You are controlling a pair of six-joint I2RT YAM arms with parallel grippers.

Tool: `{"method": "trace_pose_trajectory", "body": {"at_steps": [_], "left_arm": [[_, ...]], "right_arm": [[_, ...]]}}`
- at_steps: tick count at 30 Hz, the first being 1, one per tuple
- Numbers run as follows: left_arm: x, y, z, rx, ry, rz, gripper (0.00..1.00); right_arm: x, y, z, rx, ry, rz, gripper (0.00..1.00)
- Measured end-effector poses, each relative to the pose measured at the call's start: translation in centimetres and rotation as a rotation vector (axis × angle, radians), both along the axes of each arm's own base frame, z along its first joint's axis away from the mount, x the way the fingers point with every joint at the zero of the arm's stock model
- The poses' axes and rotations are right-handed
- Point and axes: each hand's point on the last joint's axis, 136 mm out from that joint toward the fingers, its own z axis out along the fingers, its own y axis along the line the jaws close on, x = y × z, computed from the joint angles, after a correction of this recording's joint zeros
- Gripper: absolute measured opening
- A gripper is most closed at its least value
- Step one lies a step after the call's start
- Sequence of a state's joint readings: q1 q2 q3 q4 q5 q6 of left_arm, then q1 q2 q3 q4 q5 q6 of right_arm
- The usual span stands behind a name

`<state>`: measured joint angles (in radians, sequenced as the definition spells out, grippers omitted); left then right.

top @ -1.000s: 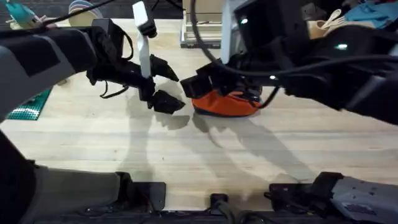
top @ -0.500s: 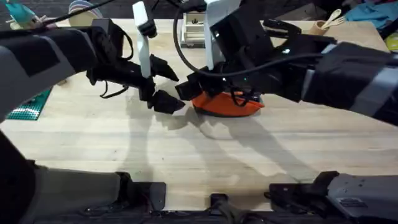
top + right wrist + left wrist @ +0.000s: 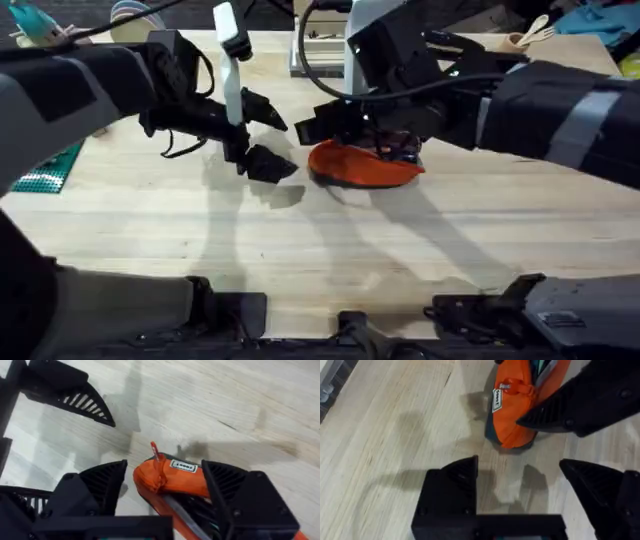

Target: Unzip the bag, pick up the pens from the table one at a time and place them inside, then zip the bag closed.

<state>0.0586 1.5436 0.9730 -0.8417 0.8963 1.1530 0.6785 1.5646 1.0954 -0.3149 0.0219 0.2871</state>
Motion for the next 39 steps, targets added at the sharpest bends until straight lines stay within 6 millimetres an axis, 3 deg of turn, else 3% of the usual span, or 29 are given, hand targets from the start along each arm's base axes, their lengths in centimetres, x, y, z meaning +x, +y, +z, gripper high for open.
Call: {"method": "trace_pose_trajectory", "body": {"at_steps": [6, 8, 10, 11, 12, 26, 34, 39], "left_arm": [[0.0, 0.0, 0.0, 0.000, 0.000, 0.000, 0.993], [0.0, 0.0, 0.0, 0.000, 0.000, 0.000, 0.992], [0.0, 0.0, 0.0, 0.000, 0.000, 0.000, 0.993], [0.0, 0.0, 0.0, 0.000, 0.000, 0.000, 0.993], [0.0, 0.0, 0.0, 0.000, 0.000, 0.000, 0.993], [0.0, 0.0, 0.0, 0.000, 0.000, 0.000, 0.993], [0.0, 0.0, 0.0, -0.001, -0.001, 0.000, 0.993], [0.0, 0.0, 0.0, -0.002, -0.001, 0.000, 0.993]], "right_arm": [[0.0, 0.0, 0.0, 0.011, 0.010, -0.018, 0.650], [0.0, 0.0, 0.0, 0.014, 0.011, -0.021, 0.454], [0.0, 0.0, 0.0, 0.014, 0.012, -0.021, 0.170], [0.0, 0.0, 0.0, 0.016, 0.013, -0.025, 0.071], [0.0, 0.0, 0.0, 0.016, 0.014, -0.025, 0.044], [0.0, 0.0, 0.1, 0.018, 0.013, -0.027, 0.031], [-0.4, -0.2, 2.9, 0.062, -0.037, -0.022, 0.031], [-0.5, -0.2, 3.2, 0.067, -0.041, -0.021, 0.031]]}}
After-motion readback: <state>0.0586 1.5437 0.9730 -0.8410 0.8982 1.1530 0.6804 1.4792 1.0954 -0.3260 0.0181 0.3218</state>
